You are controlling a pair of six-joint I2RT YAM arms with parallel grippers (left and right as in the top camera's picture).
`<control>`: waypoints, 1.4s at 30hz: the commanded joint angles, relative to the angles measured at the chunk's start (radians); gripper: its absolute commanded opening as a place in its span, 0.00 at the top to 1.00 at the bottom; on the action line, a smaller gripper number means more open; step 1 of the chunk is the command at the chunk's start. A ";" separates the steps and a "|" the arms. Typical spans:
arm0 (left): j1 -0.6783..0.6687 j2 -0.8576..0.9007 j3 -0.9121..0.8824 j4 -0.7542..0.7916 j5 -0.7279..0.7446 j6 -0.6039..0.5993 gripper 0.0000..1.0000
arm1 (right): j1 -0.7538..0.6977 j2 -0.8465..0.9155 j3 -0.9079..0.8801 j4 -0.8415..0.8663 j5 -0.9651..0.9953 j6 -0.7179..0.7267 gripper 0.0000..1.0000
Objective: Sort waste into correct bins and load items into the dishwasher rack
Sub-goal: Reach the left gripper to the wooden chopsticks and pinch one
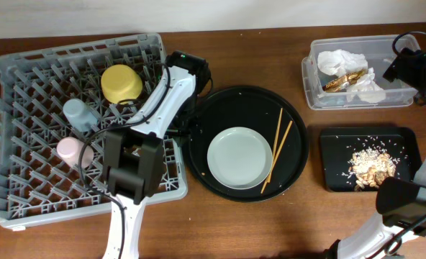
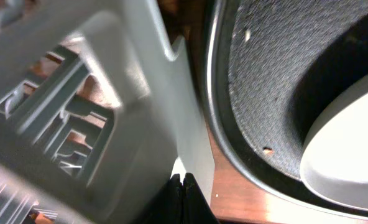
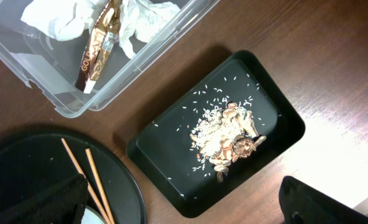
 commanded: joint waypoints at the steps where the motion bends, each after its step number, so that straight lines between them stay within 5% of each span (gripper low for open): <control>1: 0.031 -0.116 -0.077 -0.014 -0.092 -0.006 0.99 | -0.002 0.000 0.006 -0.003 -0.005 -0.004 0.01; 20: 0.050 -0.324 -0.185 -0.014 -0.095 -0.011 0.99 | -0.002 0.000 0.006 -0.003 -0.005 -0.004 0.01; 28: 0.025 -0.391 -0.186 0.016 0.167 -0.005 0.99 | -0.002 0.000 0.006 -0.003 -0.005 -0.004 0.01; 30: -0.005 -0.391 -0.186 0.047 0.224 -0.001 0.82 | -0.002 0.000 0.006 -0.003 -0.005 -0.004 0.01; 32: -0.042 -0.391 -0.186 0.084 0.286 0.018 0.16 | -0.002 0.000 0.006 -0.003 -0.005 -0.004 0.01; 33: -0.065 -0.391 -0.186 0.108 0.323 0.042 0.02 | -0.002 0.000 0.006 -0.003 -0.005 -0.004 0.01; 42: -0.298 -0.391 -0.186 0.376 0.298 0.074 0.01 | -0.002 0.000 0.006 -0.003 -0.005 -0.004 0.01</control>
